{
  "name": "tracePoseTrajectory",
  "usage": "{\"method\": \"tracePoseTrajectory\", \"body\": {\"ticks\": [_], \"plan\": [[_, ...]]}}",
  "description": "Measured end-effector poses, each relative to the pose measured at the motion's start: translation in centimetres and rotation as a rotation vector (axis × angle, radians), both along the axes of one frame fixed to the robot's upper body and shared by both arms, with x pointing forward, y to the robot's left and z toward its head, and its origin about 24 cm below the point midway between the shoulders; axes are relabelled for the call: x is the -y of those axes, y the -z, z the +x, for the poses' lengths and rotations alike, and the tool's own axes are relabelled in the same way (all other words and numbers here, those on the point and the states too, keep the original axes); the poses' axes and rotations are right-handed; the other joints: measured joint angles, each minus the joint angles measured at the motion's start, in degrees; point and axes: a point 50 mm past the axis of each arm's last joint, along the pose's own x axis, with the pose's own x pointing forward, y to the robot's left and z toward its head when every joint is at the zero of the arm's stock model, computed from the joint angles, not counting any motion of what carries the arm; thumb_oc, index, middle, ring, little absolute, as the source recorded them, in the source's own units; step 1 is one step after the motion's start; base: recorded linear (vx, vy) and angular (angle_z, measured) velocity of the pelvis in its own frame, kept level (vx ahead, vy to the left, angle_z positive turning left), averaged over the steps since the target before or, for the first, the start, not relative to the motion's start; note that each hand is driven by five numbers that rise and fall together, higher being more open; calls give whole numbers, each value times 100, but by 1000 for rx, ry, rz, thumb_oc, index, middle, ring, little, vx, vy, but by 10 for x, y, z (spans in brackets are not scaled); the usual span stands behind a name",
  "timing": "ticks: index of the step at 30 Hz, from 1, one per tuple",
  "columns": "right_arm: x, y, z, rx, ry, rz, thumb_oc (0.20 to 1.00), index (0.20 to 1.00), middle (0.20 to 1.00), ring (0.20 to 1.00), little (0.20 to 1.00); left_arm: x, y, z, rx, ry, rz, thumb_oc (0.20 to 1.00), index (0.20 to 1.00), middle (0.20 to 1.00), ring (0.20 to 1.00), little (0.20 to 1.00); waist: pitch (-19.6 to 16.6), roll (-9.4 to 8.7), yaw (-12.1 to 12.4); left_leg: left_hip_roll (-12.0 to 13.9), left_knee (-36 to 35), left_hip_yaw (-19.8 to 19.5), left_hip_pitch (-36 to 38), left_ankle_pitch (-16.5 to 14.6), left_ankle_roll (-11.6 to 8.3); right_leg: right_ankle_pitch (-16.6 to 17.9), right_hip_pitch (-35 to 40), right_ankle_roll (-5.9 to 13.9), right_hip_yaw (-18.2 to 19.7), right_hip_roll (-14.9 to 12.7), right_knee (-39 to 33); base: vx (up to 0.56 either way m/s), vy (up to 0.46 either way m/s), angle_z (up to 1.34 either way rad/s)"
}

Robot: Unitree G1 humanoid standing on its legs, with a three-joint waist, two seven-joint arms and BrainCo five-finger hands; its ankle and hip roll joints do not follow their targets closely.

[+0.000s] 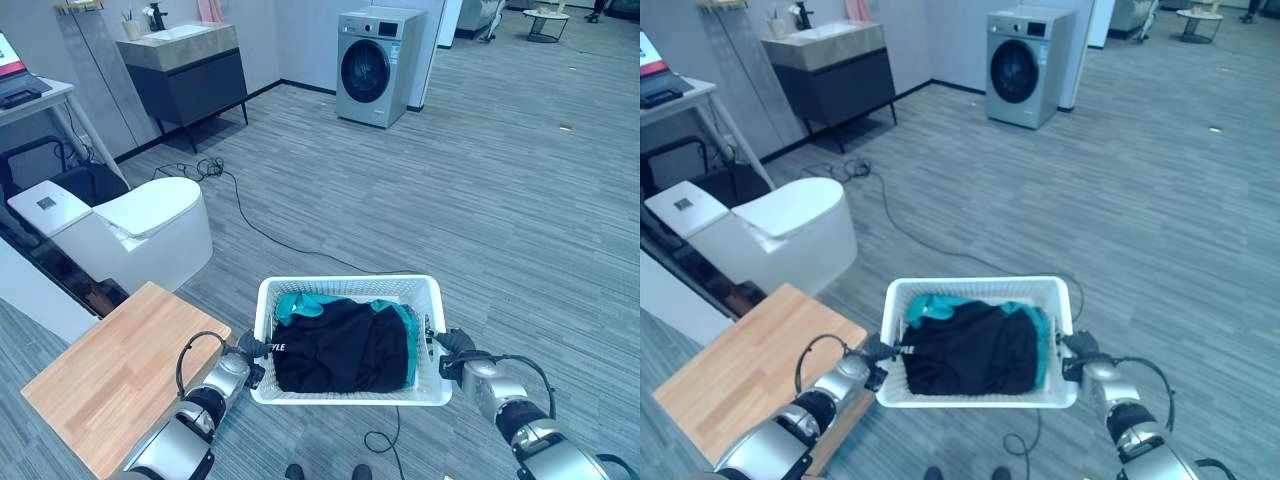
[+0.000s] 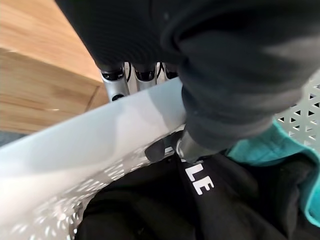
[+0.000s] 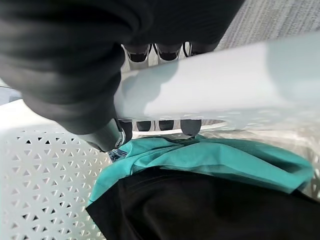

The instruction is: Grab the laundry basket,head to the washer,open it,put in the laundry and shut it.

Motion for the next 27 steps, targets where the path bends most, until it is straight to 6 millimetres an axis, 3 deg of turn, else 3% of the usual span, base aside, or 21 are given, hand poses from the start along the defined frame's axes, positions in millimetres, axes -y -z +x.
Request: {"method": "tracePoseTrajectory", "body": {"ticks": [14, 22, 27], "plan": [[2, -15, 16, 30, -15, -3, 200, 200, 200, 200, 200, 3, 2, -1, -20, -102, -106, 200, 200, 200, 200, 200, -2, 2, -28, 8, -50, 27, 20, 0, -7, -37, -15, 57, 31, 15, -19, 6, 5, -1], [3, -30, 28, 88, -17, 7, 200, 200, 200, 200, 200, 1, -13, 12, 45, -203, -218, 200, 200, 200, 200, 200, 7, 9, -41, 1, -108, 118, 31, -15, 15, -54, -63, 80, 90, 5, -19, 34, 28, -4], [-1, -29, 29, 90, -24, 16, 200, 200, 200, 200, 200, -4, -14, 12, 45, -222, -223, 200, 200, 200, 200, 200, 24, 15, -51, -10, -117, 142, 46, -21, 23, -54, -67, 80, 135, 1, -20, 38, 35, -3]]}}
